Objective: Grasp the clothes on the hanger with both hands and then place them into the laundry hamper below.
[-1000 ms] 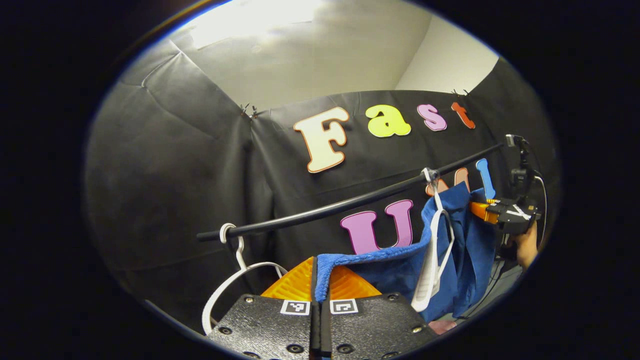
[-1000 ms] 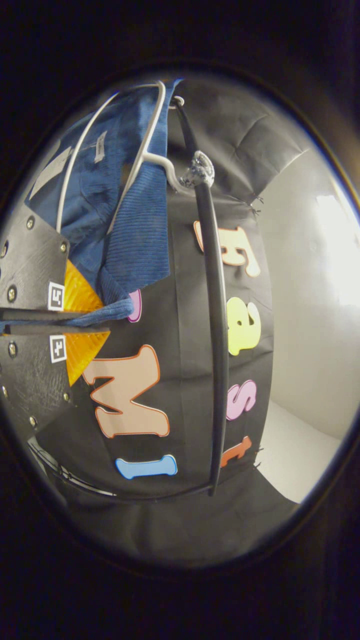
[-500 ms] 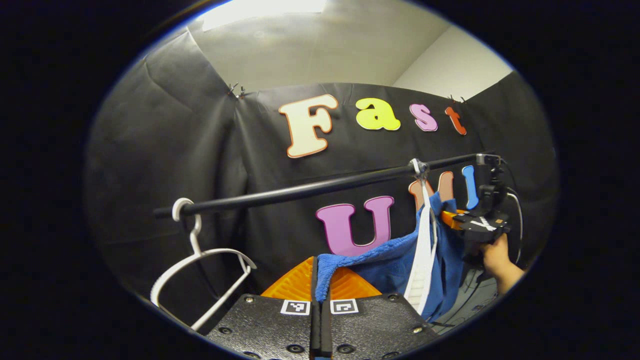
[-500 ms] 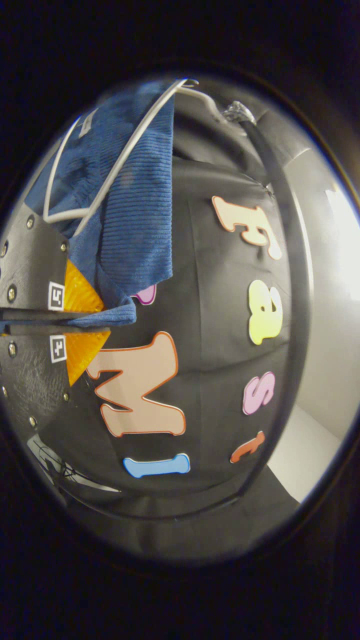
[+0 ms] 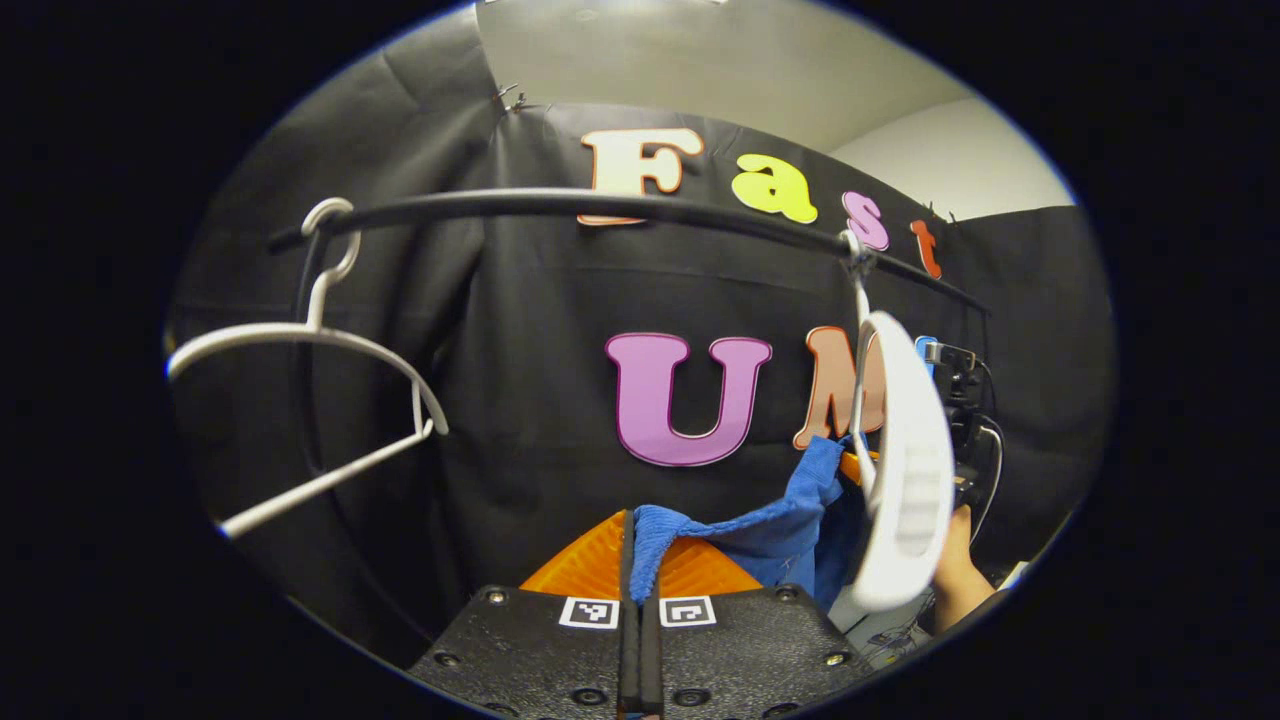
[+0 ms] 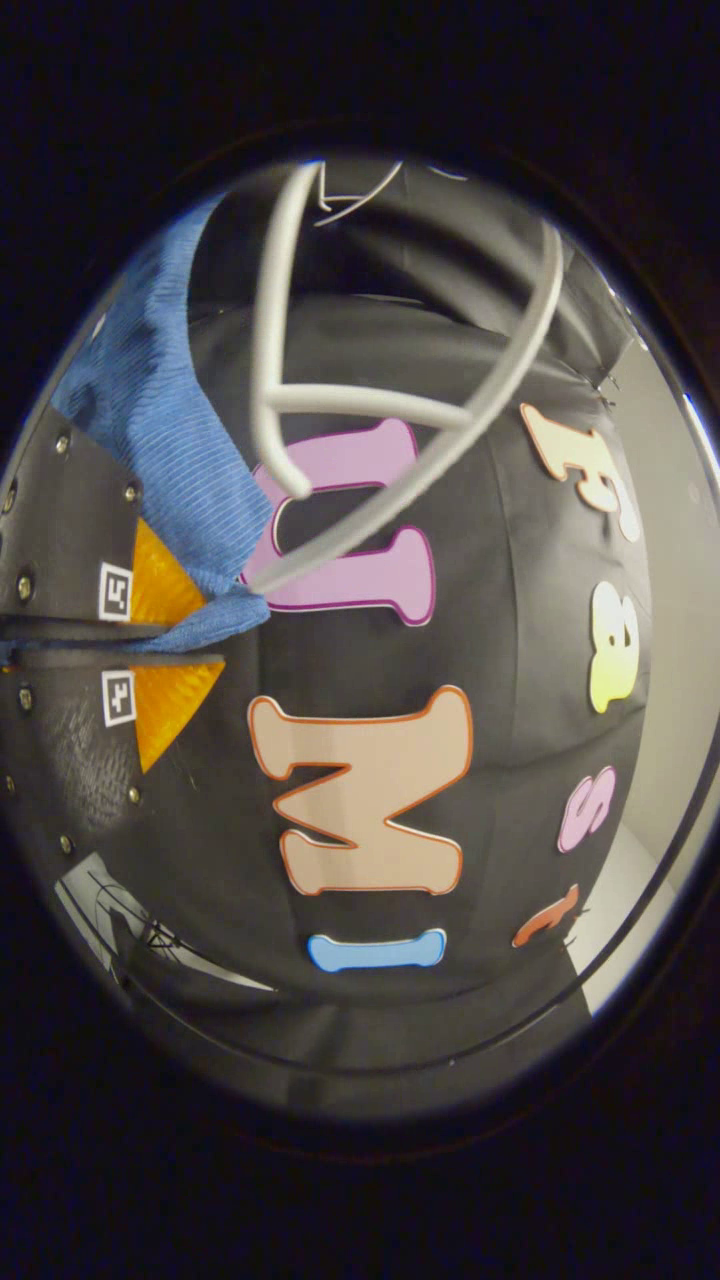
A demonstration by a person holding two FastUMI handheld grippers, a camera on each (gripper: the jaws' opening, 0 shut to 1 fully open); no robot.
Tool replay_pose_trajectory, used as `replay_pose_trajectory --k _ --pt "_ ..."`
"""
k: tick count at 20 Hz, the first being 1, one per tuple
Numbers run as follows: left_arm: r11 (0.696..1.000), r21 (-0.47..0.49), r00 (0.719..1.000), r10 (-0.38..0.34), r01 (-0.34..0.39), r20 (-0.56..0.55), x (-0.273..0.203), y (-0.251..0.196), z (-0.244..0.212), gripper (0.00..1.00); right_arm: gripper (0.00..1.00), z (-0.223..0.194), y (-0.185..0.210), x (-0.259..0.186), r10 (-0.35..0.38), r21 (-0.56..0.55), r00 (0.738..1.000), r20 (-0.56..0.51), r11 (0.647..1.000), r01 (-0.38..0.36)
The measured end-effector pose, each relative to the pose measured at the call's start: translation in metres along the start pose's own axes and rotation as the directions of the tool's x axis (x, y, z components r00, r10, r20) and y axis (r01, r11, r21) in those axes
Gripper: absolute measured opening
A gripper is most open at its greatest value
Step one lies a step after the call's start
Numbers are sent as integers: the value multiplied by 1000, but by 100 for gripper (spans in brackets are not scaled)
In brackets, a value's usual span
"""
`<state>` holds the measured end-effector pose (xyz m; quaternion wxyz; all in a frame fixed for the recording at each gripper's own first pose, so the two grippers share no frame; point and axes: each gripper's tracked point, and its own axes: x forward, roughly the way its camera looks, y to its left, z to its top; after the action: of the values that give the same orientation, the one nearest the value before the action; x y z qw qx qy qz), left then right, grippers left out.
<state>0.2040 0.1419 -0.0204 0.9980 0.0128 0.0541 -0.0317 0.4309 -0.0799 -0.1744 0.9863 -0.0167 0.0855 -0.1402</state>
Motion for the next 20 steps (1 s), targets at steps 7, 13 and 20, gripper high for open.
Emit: replay_pose_trajectory --k 7,13,20 --pt "995 4 995 98 -98 -21 -22 19 -40 0 4 -26 22 -77 44 13 999 -13 999 -44" --pt "990 -2 990 144 -144 14 -53 20 -29 0 4 -7 29 -136 70 -30 998 5 997 -70" --pt "994 2 992 112 -112 56 -75 -23 -19 0 4 18 48 -206 163 -21 986 29 987 -162"
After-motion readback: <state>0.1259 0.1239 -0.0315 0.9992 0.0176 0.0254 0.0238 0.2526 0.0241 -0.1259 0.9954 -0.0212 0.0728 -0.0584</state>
